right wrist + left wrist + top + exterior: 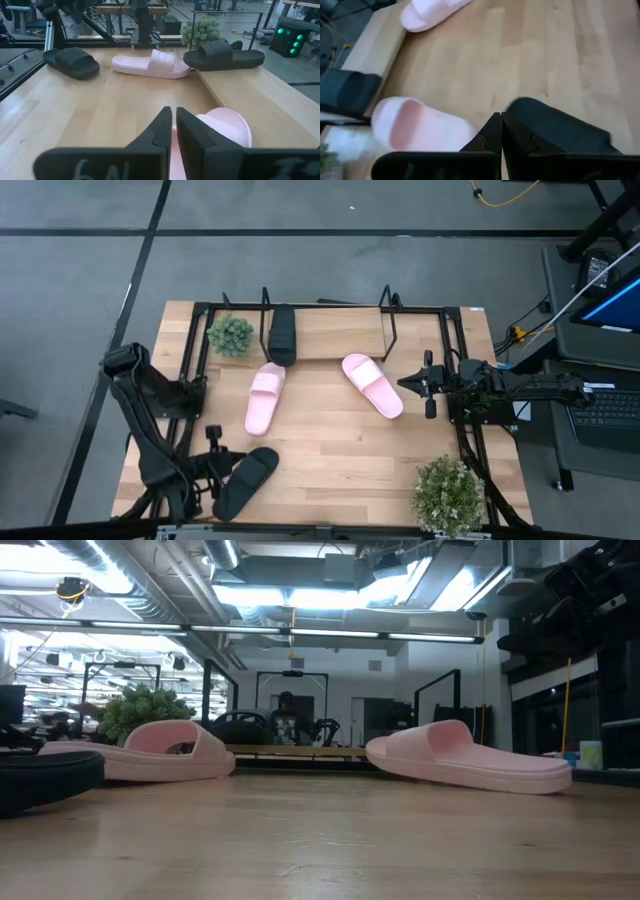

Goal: Pick and place slides into the shelf
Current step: Put the black slide on the shelf

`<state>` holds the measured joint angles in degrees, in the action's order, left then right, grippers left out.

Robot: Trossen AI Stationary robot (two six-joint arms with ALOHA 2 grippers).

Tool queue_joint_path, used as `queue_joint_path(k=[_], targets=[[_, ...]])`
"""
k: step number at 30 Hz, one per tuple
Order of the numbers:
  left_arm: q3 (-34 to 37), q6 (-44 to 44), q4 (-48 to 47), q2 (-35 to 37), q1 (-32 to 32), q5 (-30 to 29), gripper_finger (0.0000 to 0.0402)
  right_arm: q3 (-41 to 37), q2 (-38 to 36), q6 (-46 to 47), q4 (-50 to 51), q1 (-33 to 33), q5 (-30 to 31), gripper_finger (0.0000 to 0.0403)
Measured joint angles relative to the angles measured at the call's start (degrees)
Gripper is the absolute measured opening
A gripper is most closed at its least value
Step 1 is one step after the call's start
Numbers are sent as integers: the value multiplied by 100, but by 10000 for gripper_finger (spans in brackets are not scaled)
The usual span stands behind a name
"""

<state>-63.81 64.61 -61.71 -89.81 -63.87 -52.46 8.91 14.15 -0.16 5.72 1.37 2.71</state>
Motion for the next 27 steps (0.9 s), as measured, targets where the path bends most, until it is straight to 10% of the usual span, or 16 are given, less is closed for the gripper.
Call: queue_joint_path(k=[27], targets=[[0, -176, 1783, -1109, -480, 416, 0, 0, 0, 467, -29, 0, -256, 23]])
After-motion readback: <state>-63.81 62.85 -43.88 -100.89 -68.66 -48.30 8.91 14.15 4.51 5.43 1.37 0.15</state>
